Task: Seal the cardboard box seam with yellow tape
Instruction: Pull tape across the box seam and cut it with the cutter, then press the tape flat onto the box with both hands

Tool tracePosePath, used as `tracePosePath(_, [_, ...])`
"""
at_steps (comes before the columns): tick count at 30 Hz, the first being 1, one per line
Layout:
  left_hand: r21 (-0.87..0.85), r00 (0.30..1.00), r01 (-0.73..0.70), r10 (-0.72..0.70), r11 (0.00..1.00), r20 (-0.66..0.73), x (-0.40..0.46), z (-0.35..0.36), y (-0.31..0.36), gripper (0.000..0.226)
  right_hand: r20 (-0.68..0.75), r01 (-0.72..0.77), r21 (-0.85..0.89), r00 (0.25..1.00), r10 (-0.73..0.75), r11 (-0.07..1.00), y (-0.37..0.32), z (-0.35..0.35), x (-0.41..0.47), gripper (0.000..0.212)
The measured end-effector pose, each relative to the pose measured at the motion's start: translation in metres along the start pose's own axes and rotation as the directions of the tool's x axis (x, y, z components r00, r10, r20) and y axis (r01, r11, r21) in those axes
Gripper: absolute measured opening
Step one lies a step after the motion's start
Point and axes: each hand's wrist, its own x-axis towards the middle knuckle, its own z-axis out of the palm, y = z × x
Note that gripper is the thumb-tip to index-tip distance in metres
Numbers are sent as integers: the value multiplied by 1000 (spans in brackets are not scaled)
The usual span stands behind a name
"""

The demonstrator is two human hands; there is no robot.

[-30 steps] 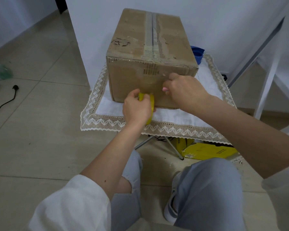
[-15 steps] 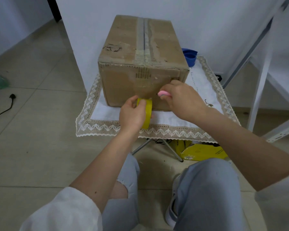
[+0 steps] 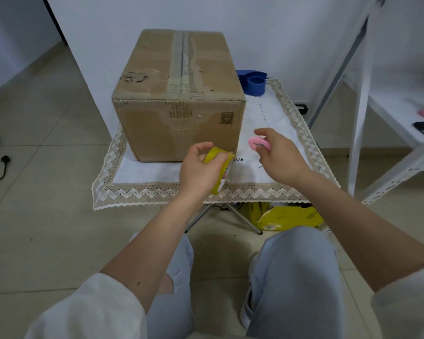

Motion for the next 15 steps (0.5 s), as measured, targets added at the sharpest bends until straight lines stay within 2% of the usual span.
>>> tracePosePath(4, [93, 990, -73, 61, 993, 127, -3, 28, 8, 38, -9, -165, 129, 986, 168, 978, 31, -9, 2, 26])
tracePosePath(8, [279, 950, -200, 116, 939, 289, 3, 58, 13, 55, -44, -272, 226, 957, 288, 936, 61, -17, 2, 22])
tracePosePath(10, [383, 924, -294, 157, 876, 349, 9, 71, 14, 58, -66, -296, 288, 943, 327, 911, 74, -20, 4, 21])
tracePosePath(13, [545, 882, -441, 234, 713, 409, 22, 88, 13, 59, -83, -312, 340, 930, 359, 887, 89, -21, 7, 23])
tracePosePath(15, [623, 867, -490, 268, 610, 420, 31, 97, 12, 58, -79, -326, 352, 924, 375, 877, 96, -19, 10, 24])
